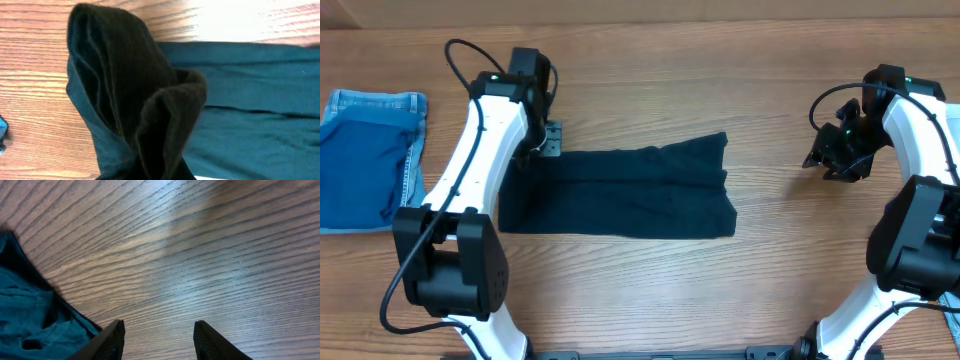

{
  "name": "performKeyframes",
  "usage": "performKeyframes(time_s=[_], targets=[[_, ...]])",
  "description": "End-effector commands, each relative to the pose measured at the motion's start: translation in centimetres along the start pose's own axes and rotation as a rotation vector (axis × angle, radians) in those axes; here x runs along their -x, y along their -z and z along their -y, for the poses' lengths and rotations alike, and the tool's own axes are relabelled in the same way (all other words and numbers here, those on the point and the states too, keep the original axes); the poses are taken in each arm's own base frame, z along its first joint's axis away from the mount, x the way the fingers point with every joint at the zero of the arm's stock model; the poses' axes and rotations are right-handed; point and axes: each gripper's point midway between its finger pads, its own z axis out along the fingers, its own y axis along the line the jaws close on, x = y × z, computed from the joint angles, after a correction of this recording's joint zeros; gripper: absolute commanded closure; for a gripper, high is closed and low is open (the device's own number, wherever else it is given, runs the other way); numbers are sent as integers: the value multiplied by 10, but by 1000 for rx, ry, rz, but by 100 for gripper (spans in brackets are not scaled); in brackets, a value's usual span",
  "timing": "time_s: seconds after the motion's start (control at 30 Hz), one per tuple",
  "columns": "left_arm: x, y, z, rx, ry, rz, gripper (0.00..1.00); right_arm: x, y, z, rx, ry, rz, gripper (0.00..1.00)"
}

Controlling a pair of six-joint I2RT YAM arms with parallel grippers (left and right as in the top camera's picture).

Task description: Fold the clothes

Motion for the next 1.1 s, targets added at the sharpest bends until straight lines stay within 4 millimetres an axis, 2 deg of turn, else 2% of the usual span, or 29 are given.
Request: performKeyframes(time_s=[0.0, 0.3, 0.53, 0.7, 0.77, 0.83, 0.87, 0.93, 1.07], targets=[[5, 19, 15, -2, -37, 55, 96, 0, 9, -2, 10, 0, 26, 51], [-8, 20, 58, -21, -151, 51, 95, 0, 9, -2, 10, 0, 26, 51], [-22, 14, 76, -49, -188, 16, 94, 0, 9, -2, 11, 0, 27, 51], [-26, 15, 86, -96, -197, 5, 91, 0, 9, -2, 11, 0, 27, 51], [-28, 16, 93, -124, -201, -1, 82, 0, 9, -2, 11, 0, 27, 51], [-29, 16, 95, -126, -208, -1, 50, 0, 9, -2, 11, 0, 27, 51], [-29, 16, 95, -126, -209, -1, 44, 0, 9, -2, 11, 1, 28, 51], [-29, 16, 96, -127, -211, 2, 36, 0, 9, -2, 11, 0, 28, 51], [-26, 17, 97, -129, -214, 14, 35, 0, 9, -2, 11, 0, 28, 51]])
